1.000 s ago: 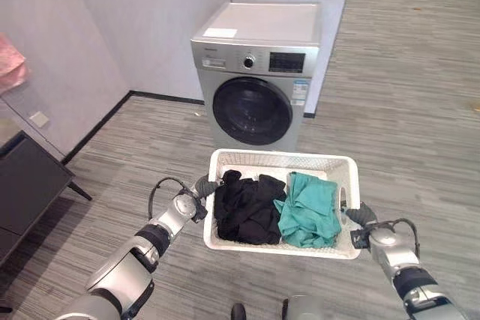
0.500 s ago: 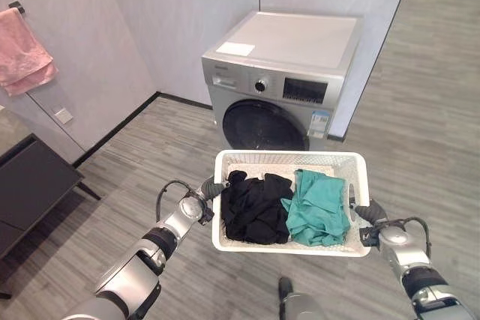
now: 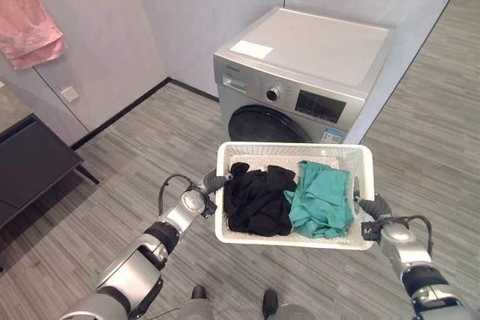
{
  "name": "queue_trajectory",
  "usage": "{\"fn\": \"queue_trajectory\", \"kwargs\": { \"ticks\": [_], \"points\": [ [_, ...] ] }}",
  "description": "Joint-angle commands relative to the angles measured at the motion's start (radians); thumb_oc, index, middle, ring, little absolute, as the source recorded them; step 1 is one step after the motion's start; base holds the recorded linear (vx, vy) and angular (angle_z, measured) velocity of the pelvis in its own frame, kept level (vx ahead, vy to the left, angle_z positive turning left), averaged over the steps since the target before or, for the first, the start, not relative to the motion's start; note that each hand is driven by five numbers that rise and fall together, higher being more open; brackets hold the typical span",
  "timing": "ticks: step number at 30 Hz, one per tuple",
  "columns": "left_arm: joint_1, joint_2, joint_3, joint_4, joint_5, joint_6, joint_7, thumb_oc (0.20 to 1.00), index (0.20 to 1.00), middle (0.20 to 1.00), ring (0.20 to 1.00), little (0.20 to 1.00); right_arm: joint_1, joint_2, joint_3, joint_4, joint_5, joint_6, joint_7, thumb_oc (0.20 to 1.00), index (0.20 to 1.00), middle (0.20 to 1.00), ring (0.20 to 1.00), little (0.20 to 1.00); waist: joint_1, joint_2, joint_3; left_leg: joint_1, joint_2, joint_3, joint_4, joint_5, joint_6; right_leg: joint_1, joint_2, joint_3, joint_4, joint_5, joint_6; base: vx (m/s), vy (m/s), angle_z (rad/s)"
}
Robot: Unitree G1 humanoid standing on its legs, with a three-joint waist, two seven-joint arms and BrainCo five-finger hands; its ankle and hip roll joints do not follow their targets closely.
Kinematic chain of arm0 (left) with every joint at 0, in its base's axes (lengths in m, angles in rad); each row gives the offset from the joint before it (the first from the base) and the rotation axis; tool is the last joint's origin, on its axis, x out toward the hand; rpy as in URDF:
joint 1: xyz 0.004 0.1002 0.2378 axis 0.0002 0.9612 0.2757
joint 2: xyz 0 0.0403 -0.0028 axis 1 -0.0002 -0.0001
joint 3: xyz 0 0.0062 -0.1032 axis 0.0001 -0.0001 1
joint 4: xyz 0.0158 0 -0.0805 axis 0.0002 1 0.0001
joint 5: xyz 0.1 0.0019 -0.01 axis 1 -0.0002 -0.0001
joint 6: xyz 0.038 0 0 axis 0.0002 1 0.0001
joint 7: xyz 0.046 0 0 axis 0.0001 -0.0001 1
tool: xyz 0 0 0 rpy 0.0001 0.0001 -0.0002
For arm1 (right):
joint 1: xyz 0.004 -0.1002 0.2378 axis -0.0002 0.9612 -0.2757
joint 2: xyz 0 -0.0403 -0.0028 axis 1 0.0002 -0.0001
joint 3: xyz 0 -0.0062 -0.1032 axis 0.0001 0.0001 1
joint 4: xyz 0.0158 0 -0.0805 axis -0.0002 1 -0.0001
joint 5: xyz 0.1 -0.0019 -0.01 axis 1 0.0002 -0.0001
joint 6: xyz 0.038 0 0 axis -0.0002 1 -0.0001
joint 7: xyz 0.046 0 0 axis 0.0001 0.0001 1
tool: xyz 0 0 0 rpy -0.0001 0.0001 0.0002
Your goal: Grab the laundry basket,head to the washer,open it,put in the laundry and shut it.
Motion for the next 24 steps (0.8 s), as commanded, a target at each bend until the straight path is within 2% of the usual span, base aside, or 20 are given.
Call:
{"fn": "queue_trajectory", "kwargs": {
  "ticks": [1,5,17,18,24],
  "points": [
    [-0.061,0.077,0.061,0.011,-0.016,-0.062,0.034,0.2,0.2,0.2,0.2,0.2,-0.012,-0.072,-0.04,-0.035,0.017,-0.086,0.003,0.2,0.2,0.2,0.2,0.2,0.046,-0.008,-0.087,0.024,-0.022,0.023,0.044,-0.056,0.009,-0.03,-0.106,0.079,0.068,-0.081,0.124,0.05,0.084,-0.45],
    [-0.052,0.103,0.072,0.011,-0.02,-0.072,0.035,0.2,0.2,0.2,0.2,0.2,-0.017,-0.045,-0.016,-0.025,0.002,-0.082,0.02,0.2,0.2,0.2,0.2,0.2,0.06,-0.006,-0.107,0.065,-0.038,0.074,-0.025,-0.047,0.025,-0.052,-0.133,0.095,0.07,-0.068,0.144,0.08,0.124,-0.4],
    [-0.019,0.101,0.08,0.001,-0.019,-0.072,0.027,0.2,0.2,0.2,0.2,0.2,0.012,-0.041,-0.027,-0.038,-0.028,-0.084,0.026,0.2,0.2,0.2,0.2,0.2,0.059,-0.004,-0.119,0.099,-0.056,0.077,-0.051,-0.064,0.038,-0.042,-0.153,0.081,0.068,-0.067,0.161,0.04,0.03,0.02],
    [0.44,0.075,0.308,-0.114,-0.019,-0.066,0.053,0.2,0.2,0.2,0.2,0.2,0.162,0.125,0.11,0.07,-0.101,-0.078,0.082,0.2,0.2,0.2,0.2,0.2,0.086,-0.046,-0.088,0.05,-0.002,0.046,-0.102,-0.051,-0.001,-0.069,-0.118,-0.052,0.005,-0.053,0.138,0.03,0.008,-0.06],
    [0.456,0.075,0.317,-0.112,-0.016,-0.065,0.051,0.2,0.2,0.2,0.2,0.2,0.166,0.125,0.111,0.071,-0.111,-0.079,0.085,0.2,0.2,0.2,0.2,0.2,0.087,-0.043,-0.092,0.057,0.004,0.048,-0.106,-0.052,-0.003,-0.067,-0.116,-0.048,0.001,-0.053,0.137,0.02,0.003,0.04]
  ]
}}
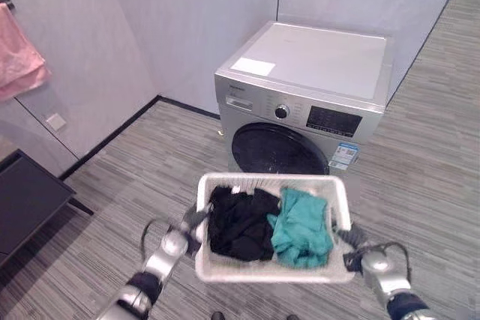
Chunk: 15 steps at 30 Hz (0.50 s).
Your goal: Grab the laundry basket,head to the washer,open it,put in the laundry and shut it.
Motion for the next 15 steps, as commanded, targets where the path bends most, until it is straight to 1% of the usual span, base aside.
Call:
{"fn": "queue_trajectory", "kwargs": {
  "ticks": [1,11,14,15],
  "points": [
    [-0.046,0.05,0.111,0.03,-0.028,-0.043,0.021,0.2,0.2,0.2,0.2,0.2,0.016,-0.007,-0.039,-0.008,0.02,-0.053,0.043,0.2,0.2,0.2,0.2,0.2,0.041,-0.054,0.021,0.009,0.077,-0.022,0.013,-0.051,-0.07,-0.016,-0.045,-0.088,0.013,-0.009,0.037,0.01,0.005,0.04],
    [-0.026,0.059,0.133,0.008,-0.023,-0.043,0.027,0.2,0.2,0.2,0.2,0.2,0.034,-0.031,-0.068,-0.094,0.004,-0.059,0.026,0.2,0.2,0.2,0.2,0.2,0.034,-0.053,0.021,0.014,0.083,-0.008,0.01,-0.054,-0.073,-0.018,-0.043,-0.076,0.012,-0.007,0.038,0.0,0.005,-0.01],
    [-0.013,0.075,0.168,-0.079,-0.03,-0.043,0.029,0.2,0.2,0.2,0.2,0.2,0.072,-0.056,-0.112,-0.2,-0.019,-0.06,0.016,0.2,0.2,0.2,0.2,0.2,0.027,-0.053,0.023,0.019,0.082,0.004,0.021,-0.063,-0.072,-0.018,-0.046,-0.066,0.008,-0.003,0.04,-0.01,0.028,-0.06],
    [-0.001,0.098,0.204,-0.173,-0.018,-0.042,0.033,0.2,0.2,0.2,0.2,0.2,0.109,-0.073,-0.151,-0.285,-0.032,-0.061,0.015,0.2,0.2,0.2,0.2,0.2,0.022,-0.056,0.029,0.015,0.082,0.01,0.035,-0.071,-0.07,-0.025,-0.047,-0.056,0.009,0.002,0.042,-0.03,0.026,-0.07]
  ]
}}
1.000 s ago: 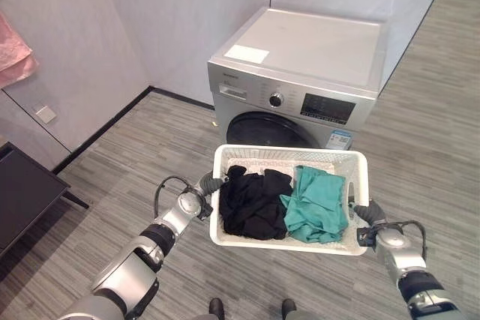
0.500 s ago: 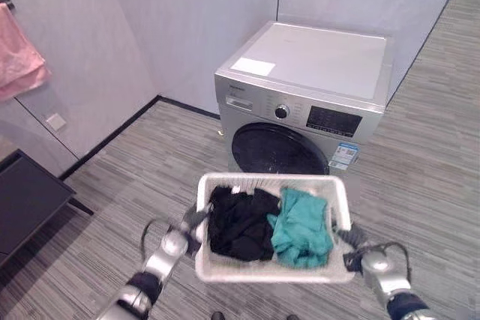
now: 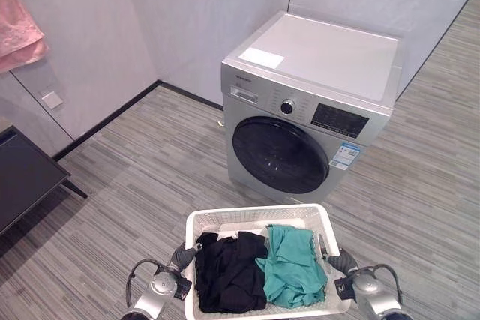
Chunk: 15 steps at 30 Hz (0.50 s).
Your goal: Grab the laundry basket,head to the washer,open it,put in the laundry and shut it.
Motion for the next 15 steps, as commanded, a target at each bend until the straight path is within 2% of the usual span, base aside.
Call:
{"fn": "queue_trajectory", "kwargs": {
  "ticks": [1,4,5,7,9,12,13,15],
  "points": [
    [-0.107,0.092,0.145,-0.074,-0.014,-0.041,0.033,0.2,0.2,0.2,0.2,0.2,0.006,-0.093,-0.102,-0.154,0.009,-0.077,0.013,0.2,0.2,0.2,0.2,0.2,0.013,-0.019,0.006,0.028,0.072,0.002,0.037,-0.076,-0.06,-0.006,-0.055,-0.061,0.009,-0.001,0.049,-0.07,0.044,-0.09],
    [-0.057,0.141,0.24,-0.255,0.024,-0.035,0.03,0.2,0.2,0.2,0.2,0.2,0.102,-0.123,-0.212,-0.329,-0.008,-0.076,0.026,0.2,0.2,0.2,0.2,0.2,0.002,-0.021,0.015,0.009,0.074,0.015,0.059,-0.09,-0.057,-0.032,-0.055,-0.043,0.008,0.008,0.055,-0.05,0.032,-0.14],
    [-0.055,0.141,0.241,-0.259,0.024,-0.033,0.029,0.2,0.2,0.2,0.2,0.2,0.106,-0.123,-0.213,-0.333,-0.009,-0.074,0.027,0.2,0.2,0.2,0.2,0.2,0.003,-0.021,0.013,0.008,0.074,0.015,0.06,-0.091,-0.057,-0.033,-0.055,-0.042,0.008,0.008,0.055,-0.06,0.032,-0.19],
    [-0.005,0.179,0.325,-0.378,0.04,-0.032,0.016,0.2,0.2,0.2,0.2,0.2,0.184,-0.13,-0.298,-0.459,-0.007,-0.074,0.059,0.2,0.2,0.2,0.2,0.2,-0.006,-0.025,0.025,-0.017,0.076,0.023,0.098,-0.107,-0.054,-0.048,-0.059,-0.028,0.008,0.013,0.057,-0.07,0.034,-0.09],
    [0.011,0.196,0.356,-0.427,0.055,-0.031,0.008,0.2,0.2,0.2,0.2,0.2,0.207,-0.139,-0.333,-0.506,-0.009,-0.073,0.073,0.2,0.2,0.2,0.2,0.2,-0.009,-0.029,0.031,-0.029,0.075,0.024,0.12,-0.116,-0.053,-0.053,-0.061,-0.023,0.008,0.017,0.057,-0.06,0.04,-0.18],
    [0.042,0.229,0.434,-0.528,0.076,-0.029,0.001,0.2,0.2,0.2,0.2,0.2,0.234,-0.16,-0.393,-0.611,0.001,-0.072,0.103,0.2,0.2,0.2,0.2,0.2,-0.016,-0.037,0.048,-0.065,0.071,0.034,0.193,-0.152,-0.047,-0.067,-0.071,-0.004,0.008,0.029,0.063,-0.09,0.083,-0.2],
    [0.068,0.259,0.493,-0.599,0.085,-0.025,-0.01,0.2,0.2,0.2,0.2,0.2,0.25,-0.176,-0.434,-0.672,0.013,-0.063,0.129,0.2,0.2,0.2,0.2,0.2,-0.022,-0.041,0.053,-0.072,0.067,0.057,0.219,-0.174,-0.041,-0.082,-0.078,0.015,0.008,0.043,0.072,-0.07,0.095,-0.18],
    [0.08,0.277,0.52,-0.627,0.084,-0.023,-0.022,0.2,0.2,0.2,0.2,0.2,0.257,-0.185,-0.451,-0.698,0.021,-0.059,0.146,0.2,0.2,0.2,0.2,0.2,-0.025,-0.044,0.054,-0.071,0.064,0.07,0.228,-0.185,-0.036,-0.091,-0.082,0.029,0.008,0.051,0.078,-0.05,0.107,-0.38]
  ]
}}
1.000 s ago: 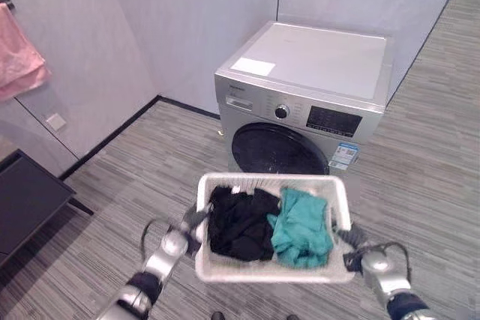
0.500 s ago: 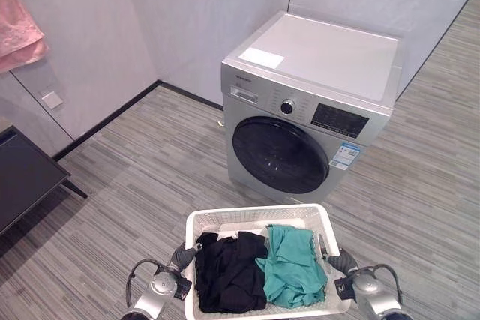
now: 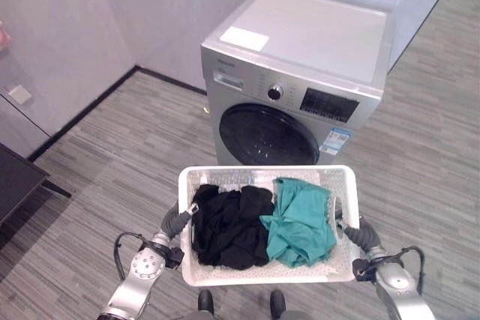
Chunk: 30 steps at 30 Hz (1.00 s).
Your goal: Grab the laundry basket,head to the washer,open it,put in the laundry and shut it.
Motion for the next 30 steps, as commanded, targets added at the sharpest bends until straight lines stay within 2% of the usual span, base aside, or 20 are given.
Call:
{"fn": "queue_trajectory", "kwargs": {
  "ticks": [1,2,3,4,5,6,8,12,14,15,17,19,20,21,23,26,28,30],
  "points": [
    [-0.058,0.171,0.351,0.015,-0.047,-0.019,0.03,0.2,0.2,0.2,0.2,0.2,0.03,-0.166,-0.214,-0.073,0.084,-0.035,0.086,0.2,0.2,0.2,0.2,0.2,-0.015,-0.036,-0.027,-0.055,0.053,0.002,0.238,-0.189,-0.02,-0.034,-0.097,-0.042,0.0,0.037,0.085,-0.04,0.145,-0.47],
    [-0.052,0.188,0.371,0.013,-0.057,-0.018,0.026,0.2,0.2,0.2,0.2,0.2,0.034,-0.174,-0.223,-0.085,0.095,-0.027,0.099,0.2,0.2,0.2,0.2,0.2,-0.017,-0.039,-0.029,-0.052,0.047,0.017,0.242,-0.198,-0.013,-0.043,-0.103,-0.029,0.001,0.045,0.093,-0.04,0.258,-0.53],
    [-0.086,0.251,0.413,0.034,-0.061,-0.017,0.037,0.2,0.2,0.2,0.2,0.2,0.03,-0.21,-0.258,-0.115,0.127,-0.008,0.132,0.2,0.2,0.2,0.2,0.2,-0.025,-0.046,-0.031,-0.039,0.028,0.05,0.246,-0.216,0.003,-0.063,-0.122,-0.003,0.006,0.064,0.112,-0.02,0.187,-0.38],
    [-0.087,0.252,0.413,0.035,-0.061,-0.017,0.038,0.2,0.2,0.2,0.2,0.2,0.03,-0.209,-0.258,-0.116,0.127,-0.008,0.132,0.2,0.2,0.2,0.2,0.2,-0.023,-0.047,-0.032,-0.039,0.027,0.051,0.245,-0.215,0.003,-0.065,-0.123,-0.001,0.006,0.065,0.113,-0.01,0.289,-0.5],
    [-0.136,0.311,0.445,0.06,-0.016,-0.005,0.07,0.2,0.2,0.2,0.2,0.2,0.025,-0.241,-0.296,-0.136,0.136,0.006,0.149,0.2,0.2,0.2,0.2,0.2,-0.032,-0.046,-0.033,-0.021,0.007,0.068,0.235,-0.231,0.018,-0.077,-0.139,0.006,0.014,0.076,0.131,-0.01,0.144,-0.39],
    [-0.14,0.312,0.444,0.062,-0.015,-0.005,0.07,0.2,0.2,0.2,0.2,0.2,0.024,-0.24,-0.298,-0.137,0.136,0.007,0.149,0.2,0.2,0.2,0.2,0.2,-0.03,-0.05,-0.032,-0.024,0.003,0.07,0.232,-0.222,0.019,-0.083,-0.142,0.009,0.015,0.081,0.131,-0.02,0.213,-0.49],
    [-0.203,0.364,0.462,0.05,-0.009,-0.006,0.084,0.2,0.2,0.2,0.2,0.2,0.016,-0.271,-0.35,-0.149,0.159,0.006,0.148,0.2,0.2,0.2,0.2,0.2,-0.042,-0.055,-0.036,-0.003,-0.039,0.076,0.197,-0.223,0.042,-0.113,-0.174,0.018,0.051,0.095,0.148,-0.04,0.218,-0.32],
    [-0.275,0.394,0.429,0.032,-0.015,-0.011,0.081,0.2,0.2,0.2,0.2,0.2,0.014,-0.29,-0.372,-0.158,0.154,0.013,0.153,0.2,0.2,0.2,0.2,0.2,-0.052,-0.065,-0.039,0.028,-0.071,0.08,0.155,-0.217,0.061,-0.139,-0.195,0.022,0.099,0.097,0.155,-0.01,0.16,-0.12],
    [-0.341,0.412,0.388,0.028,-0.017,-0.013,0.082,0.2,0.2,0.2,0.2,0.2,-0.007,-0.308,-0.38,-0.154,0.152,0.01,0.139,0.2,0.2,0.2,0.2,0.2,-0.056,-0.064,-0.041,0.049,-0.082,0.078,0.134,-0.215,0.07,-0.154,-0.196,0.003,0.143,0.097,0.152,0.0,0.148,-0.12],
    [-0.414,0.419,0.339,0.032,-0.017,-0.015,0.088,0.2,0.2,0.2,0.2,0.2,-0.035,-0.332,-0.371,-0.145,0.156,0.006,0.125,0.2,0.2,0.2,0.2,0.2,-0.058,-0.057,-0.038,0.077,-0.085,0.077,0.117,-0.219,0.076,-0.164,-0.193,-0.035,0.192,0.088,0.146,-0.01,0.092,-0.15],
    [-0.425,0.42,0.333,0.038,-0.017,-0.016,0.09,0.2,0.2,0.2,0.2,0.2,-0.037,-0.332,-0.374,-0.142,0.157,0.005,0.125,0.2,0.2,0.2,0.2,0.2,-0.056,-0.061,-0.035,0.074,-0.087,0.077,0.115,-0.21,0.075,-0.168,-0.195,-0.035,0.193,0.092,0.145,-0.01,0.07,-0.11],
    [-0.578,0.43,0.238,0.036,-0.023,-0.015,0.102,0.2,0.2,0.2,0.2,0.2,-0.071,-0.375,-0.366,-0.142,0.203,0.004,0.117,0.2,0.2,0.2,0.2,0.2,-0.06,-0.046,-0.018,0.09,-0.09,0.083,0.121,-0.211,0.09,-0.177,-0.169,-0.147,0.307,0.055,0.117,0.0,0.154,-0.05],
    [-0.637,0.418,0.205,0.046,-0.027,-0.017,0.11,0.2,0.2,0.2,0.2,0.2,-0.074,-0.393,-0.377,-0.136,0.221,0.007,0.115,0.2,0.2,0.2,0.2,0.2,-0.073,-0.04,-0.019,0.097,-0.093,0.067,0.12,-0.216,0.094,-0.179,-0.134,-0.144,0.333,0.025,0.108,0.0,0.091,0.04],
    [-0.646,0.417,0.199,0.051,-0.027,-0.018,0.111,0.2,0.2,0.2,0.2,0.2,-0.073,-0.394,-0.381,-0.135,0.223,0.006,0.115,0.2,0.2,0.2,0.2,0.2,-0.071,-0.041,-0.017,0.093,-0.093,0.067,0.121,-0.21,0.092,-0.182,-0.135,-0.146,0.332,0.029,0.105,0.04,0.053,0.07],
    [-0.724,0.406,0.152,0.07,-0.025,-0.022,0.125,0.2,0.2,0.2,0.2,0.2,-0.081,-0.43,-0.393,-0.118,0.248,0.0,0.103,0.2,0.2,0.2,0.2,0.2,-0.081,-0.037,-0.026,0.112,-0.101,0.053,0.105,-0.218,0.097,-0.188,-0.086,-0.132,0.332,-0.003,0.097,0.08,0.044,0.01],
    [-0.826,0.414,0.091,0.103,-0.041,-0.028,0.141,0.2,0.2,0.2,0.2,0.2,-0.13,-0.498,-0.379,-0.081,0.262,-0.006,0.082,0.2,0.2,0.2,0.2,0.2,-0.081,-0.037,-0.039,0.126,-0.109,0.056,0.088,-0.218,0.096,-0.217,-0.065,-0.158,0.276,0.027,0.082,0.1,-0.006,-0.06],
    [-0.925,0.415,0.017,0.176,-0.084,-0.036,0.144,0.2,0.2,0.2,0.2,0.2,-0.198,-0.568,-0.36,-0.018,0.281,-0.014,0.051,0.2,0.2,0.2,0.2,0.2,-0.091,-0.032,-0.041,0.144,-0.115,0.042,0.084,-0.232,0.092,-0.244,-0.054,-0.157,0.201,0.067,0.091,0.19,-0.042,0.0],
    [-0.955,0.422,-0.011,0.199,-0.101,-0.037,0.142,0.2,0.2,0.2,0.2,0.2,-0.216,-0.592,-0.354,-0.001,0.279,-0.009,0.041,0.2,0.2,0.2,0.2,0.2,-0.094,-0.032,-0.041,0.156,-0.119,0.038,0.087,-0.241,0.091,-0.245,-0.057,-0.163,0.172,0.085,0.096,0.18,-0.038,0.15]
  ]
}}
